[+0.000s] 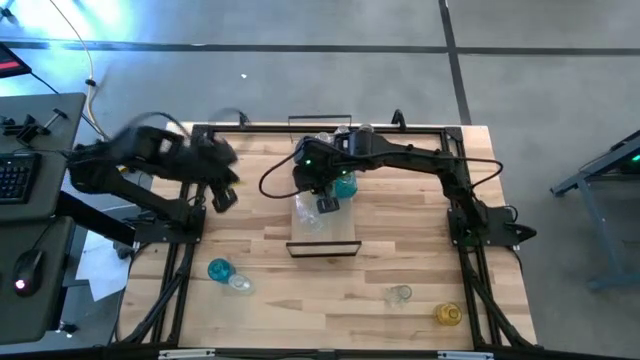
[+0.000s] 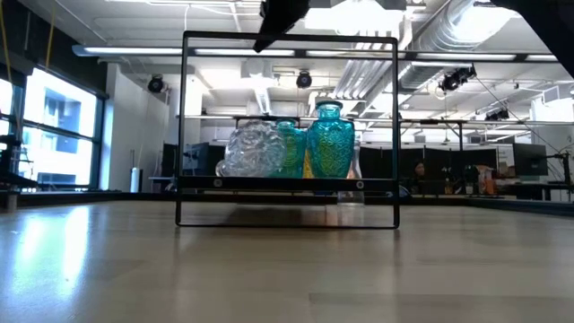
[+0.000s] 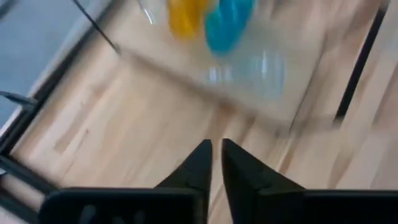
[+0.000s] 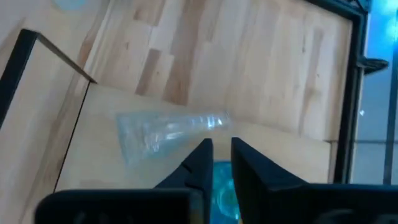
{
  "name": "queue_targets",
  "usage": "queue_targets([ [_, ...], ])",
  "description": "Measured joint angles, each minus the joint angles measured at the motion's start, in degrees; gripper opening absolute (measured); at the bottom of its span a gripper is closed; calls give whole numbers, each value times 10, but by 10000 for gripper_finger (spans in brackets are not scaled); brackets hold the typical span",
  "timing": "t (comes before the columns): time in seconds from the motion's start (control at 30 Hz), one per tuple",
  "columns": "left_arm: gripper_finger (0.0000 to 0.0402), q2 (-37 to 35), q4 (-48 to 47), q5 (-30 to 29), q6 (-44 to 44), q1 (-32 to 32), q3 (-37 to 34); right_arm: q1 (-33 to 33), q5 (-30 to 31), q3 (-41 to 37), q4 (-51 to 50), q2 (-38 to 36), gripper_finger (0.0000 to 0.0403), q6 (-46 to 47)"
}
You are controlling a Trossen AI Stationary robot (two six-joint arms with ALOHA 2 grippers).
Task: Sort vases onto shelf
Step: Put the middle left transparent flower vase on the shelf aligned with the other transparent flower vase
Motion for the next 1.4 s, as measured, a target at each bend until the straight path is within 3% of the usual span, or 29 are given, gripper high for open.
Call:
queue_targets([
  [0.17, 97, 34, 7, 60, 128, -8, -119, -16, -2, 0, -14, -38, 94, 39],
  [0.33, 174, 59, 76, 15, 206, 5, -250, -27, -1, 0, -23, -81, 144, 93],
  [0.47, 209, 63, 209, 6, 282, 28, -341, -27, 20, 0, -29, -119, 164, 134],
  [0.63, 219, 65, 322, 63, 295, 71, -408, -20, 72, 0, -36, -159, 167, 179],
  [1.0, 205, 59, 334, 157, 389, 104, -451, 0, 126, 0, -40, -198, 167, 230],
  [1.1, 205, 59, 330, 197, 360, 116, -453, 3, 127, 0, -40, -198, 167, 238],
  [1.2, 205, 59, 321, 224, 264, 138, -454, 8, 131, 0, -40, -196, 167, 238],
  [1.4, 204, 59, 274, 212, 123, 180, -454, 13, 137, 0, -42, -196, 167, 224],
])
